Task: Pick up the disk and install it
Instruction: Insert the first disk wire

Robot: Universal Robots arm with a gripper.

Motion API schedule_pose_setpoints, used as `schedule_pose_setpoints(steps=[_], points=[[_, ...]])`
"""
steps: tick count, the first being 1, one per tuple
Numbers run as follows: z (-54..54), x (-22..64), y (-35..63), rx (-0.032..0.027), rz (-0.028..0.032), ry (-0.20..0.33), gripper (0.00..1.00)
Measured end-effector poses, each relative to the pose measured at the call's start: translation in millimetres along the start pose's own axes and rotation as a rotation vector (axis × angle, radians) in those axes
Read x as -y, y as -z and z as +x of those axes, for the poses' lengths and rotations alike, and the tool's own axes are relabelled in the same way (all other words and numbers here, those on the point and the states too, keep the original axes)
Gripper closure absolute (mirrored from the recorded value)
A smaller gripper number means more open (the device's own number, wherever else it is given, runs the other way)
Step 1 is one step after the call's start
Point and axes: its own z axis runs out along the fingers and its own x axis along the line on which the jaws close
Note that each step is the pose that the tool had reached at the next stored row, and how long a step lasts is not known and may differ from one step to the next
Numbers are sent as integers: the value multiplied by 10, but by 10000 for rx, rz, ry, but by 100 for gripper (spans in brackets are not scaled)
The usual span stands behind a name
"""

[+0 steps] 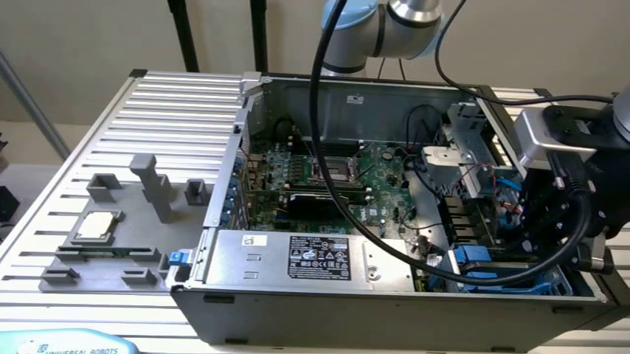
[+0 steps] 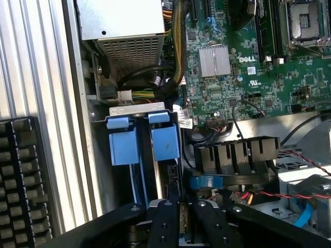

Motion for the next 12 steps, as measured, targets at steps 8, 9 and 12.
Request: schedule_pose_setpoints(steps=[8,9,12], points=[[-36,-17,-10,-149,23,-2,84],[-50,-19,-11,-156,23,-3,84],[-87,-25,-16,-174,26,-4,84]])
